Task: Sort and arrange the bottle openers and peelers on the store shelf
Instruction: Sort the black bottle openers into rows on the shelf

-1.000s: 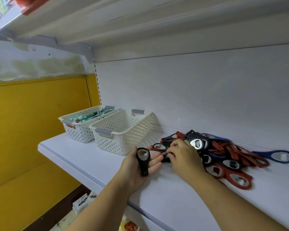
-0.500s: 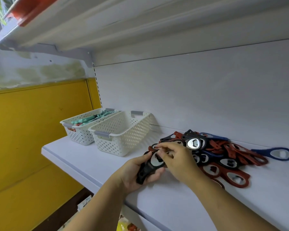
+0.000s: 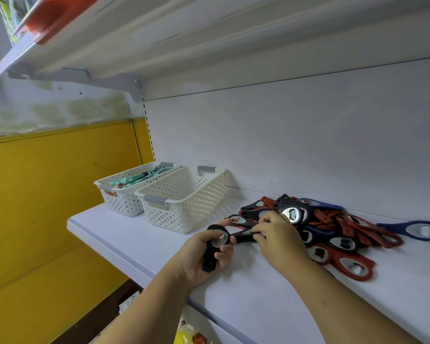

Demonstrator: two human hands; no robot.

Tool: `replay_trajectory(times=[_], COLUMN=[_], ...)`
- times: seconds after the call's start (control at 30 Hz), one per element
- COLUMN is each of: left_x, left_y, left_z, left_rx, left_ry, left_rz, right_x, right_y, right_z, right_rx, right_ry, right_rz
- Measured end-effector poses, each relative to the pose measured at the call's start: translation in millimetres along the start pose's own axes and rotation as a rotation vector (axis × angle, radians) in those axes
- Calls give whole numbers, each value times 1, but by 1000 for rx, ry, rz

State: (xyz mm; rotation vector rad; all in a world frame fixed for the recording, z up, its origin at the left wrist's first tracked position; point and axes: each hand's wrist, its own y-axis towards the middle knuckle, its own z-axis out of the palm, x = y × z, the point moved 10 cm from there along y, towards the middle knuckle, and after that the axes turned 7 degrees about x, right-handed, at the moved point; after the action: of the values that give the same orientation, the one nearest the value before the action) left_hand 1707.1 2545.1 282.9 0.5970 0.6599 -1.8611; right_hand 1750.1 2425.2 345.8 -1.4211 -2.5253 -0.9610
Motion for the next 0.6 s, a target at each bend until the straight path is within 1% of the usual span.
replay_trajectory(times=[0.1,0.17,0.23,0.3,0.37,0.4,0.5,0.6], left_x=[2,2,2,2,3,4,8,8], left_y=[-1,-3,-4,-4,-6,-7,-9,-7], left_z=[2,2,-1,2,6,7,10,8], left_rx=[-7,-47,-95,-88,-52,-35,30,34], left_ry=[-51,-95,-138,-121,-10,39,78,23], left_rz=[-38,-36,-25,-40,-73,-91,-116,-105], right_x=[-13,-12,-3,14,34,39,33,6], right_y=[-2,-5,-7,-7,-10,-11,-7,-3], right_z=[-18,-33,-38,-36,-30,-26,-18,-7], right_rx=[-122,-232,-261,-212,-136,-103,3,90], right_ry=[212,301,380,426,414,404,371,180], right_rz=[79,49,-28,-145,-248,-267,-171,-53])
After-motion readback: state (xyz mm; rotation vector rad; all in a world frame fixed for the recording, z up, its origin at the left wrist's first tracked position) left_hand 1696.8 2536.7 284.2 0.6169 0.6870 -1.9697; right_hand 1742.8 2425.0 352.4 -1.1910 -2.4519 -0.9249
